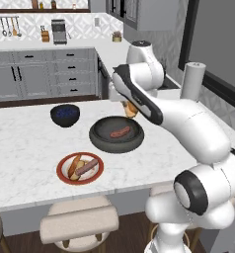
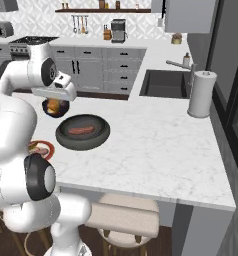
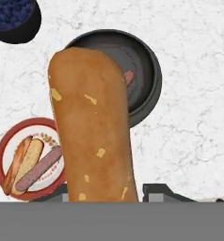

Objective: Place one bun and one sausage from the bowl on each plate.

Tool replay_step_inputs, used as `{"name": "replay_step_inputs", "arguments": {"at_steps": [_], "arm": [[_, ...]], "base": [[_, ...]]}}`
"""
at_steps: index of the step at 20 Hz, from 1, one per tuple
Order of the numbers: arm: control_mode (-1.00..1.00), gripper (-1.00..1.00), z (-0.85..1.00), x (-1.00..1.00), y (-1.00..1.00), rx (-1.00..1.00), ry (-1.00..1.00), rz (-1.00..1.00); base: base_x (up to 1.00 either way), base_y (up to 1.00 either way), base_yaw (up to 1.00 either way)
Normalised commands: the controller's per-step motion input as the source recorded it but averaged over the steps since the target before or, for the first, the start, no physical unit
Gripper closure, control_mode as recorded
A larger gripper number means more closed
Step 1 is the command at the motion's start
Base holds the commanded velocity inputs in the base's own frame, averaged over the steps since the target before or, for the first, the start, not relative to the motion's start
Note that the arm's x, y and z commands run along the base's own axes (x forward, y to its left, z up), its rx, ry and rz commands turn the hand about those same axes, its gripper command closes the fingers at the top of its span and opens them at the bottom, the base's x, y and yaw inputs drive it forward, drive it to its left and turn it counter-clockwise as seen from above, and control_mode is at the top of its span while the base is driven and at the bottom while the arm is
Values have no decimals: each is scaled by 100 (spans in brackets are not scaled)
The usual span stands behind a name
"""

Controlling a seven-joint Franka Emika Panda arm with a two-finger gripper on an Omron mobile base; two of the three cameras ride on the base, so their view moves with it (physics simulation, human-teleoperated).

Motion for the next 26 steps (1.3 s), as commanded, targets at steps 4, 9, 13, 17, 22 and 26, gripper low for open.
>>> {"name": "replay_step_inputs", "arguments": {"at_steps": [4,9,13,17,22,26], "arm": [[-100,100,47,-100,-4,0,1,-4],[-100,100,14,-100,-19,0,1,-3],[100,100,0,0,0,0,0,0],[100,100,0,0,0,0,0,0],[100,100,0,0,0,0,0,0],[100,100,0,0,0,0,0,0]], "base": [[0,0,0],[0,0,0],[-85,23,0],[-61,100,-1],[-42,100,-3],[-6,100,-3]]}}
